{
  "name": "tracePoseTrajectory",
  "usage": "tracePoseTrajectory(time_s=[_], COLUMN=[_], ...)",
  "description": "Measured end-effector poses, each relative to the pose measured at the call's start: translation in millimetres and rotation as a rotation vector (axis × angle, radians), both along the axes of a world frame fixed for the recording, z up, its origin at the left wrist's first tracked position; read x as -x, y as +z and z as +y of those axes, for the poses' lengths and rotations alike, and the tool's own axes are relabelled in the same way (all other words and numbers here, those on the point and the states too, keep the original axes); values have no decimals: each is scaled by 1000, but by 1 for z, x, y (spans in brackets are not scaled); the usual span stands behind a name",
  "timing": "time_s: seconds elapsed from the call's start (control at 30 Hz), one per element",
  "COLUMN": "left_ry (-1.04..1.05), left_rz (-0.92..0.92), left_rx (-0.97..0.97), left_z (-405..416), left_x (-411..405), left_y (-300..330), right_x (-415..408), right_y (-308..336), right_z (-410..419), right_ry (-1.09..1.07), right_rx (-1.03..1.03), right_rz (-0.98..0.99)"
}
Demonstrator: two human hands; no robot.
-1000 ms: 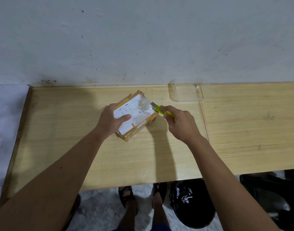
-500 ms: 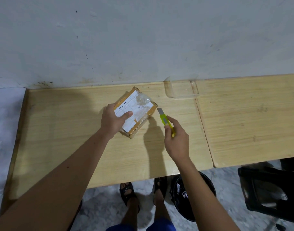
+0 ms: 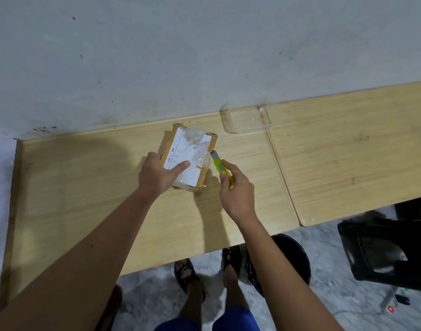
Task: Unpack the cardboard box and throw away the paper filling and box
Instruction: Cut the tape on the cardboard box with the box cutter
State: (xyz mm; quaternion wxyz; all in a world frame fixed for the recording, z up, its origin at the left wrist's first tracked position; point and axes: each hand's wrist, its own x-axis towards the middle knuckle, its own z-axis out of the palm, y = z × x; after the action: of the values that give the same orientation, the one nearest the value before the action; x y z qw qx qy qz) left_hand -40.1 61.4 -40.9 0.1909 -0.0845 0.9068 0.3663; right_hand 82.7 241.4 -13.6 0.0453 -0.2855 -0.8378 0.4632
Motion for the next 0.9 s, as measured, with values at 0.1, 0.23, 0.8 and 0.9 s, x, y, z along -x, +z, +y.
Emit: tracePoseTrajectory(time_s=[0.1,0.23,0.8,0.9], left_ry=[-3,-8,37,81], left_rz=[19,93,104,55], left_rx=[-10,31,81,72], left_z=[2,10,27,46], left_x=[-2,-7,-16,-20], left_y=[1,2,3,9], right_x=[-10,-19,-41,-45], right_y=[1,1,-4,0], right_z=[1,0,-20,-8], right_ry=[9,14,-13,-60], right_rx=[12,23,21,-3], right_rz=[-18,-27,-11,-3])
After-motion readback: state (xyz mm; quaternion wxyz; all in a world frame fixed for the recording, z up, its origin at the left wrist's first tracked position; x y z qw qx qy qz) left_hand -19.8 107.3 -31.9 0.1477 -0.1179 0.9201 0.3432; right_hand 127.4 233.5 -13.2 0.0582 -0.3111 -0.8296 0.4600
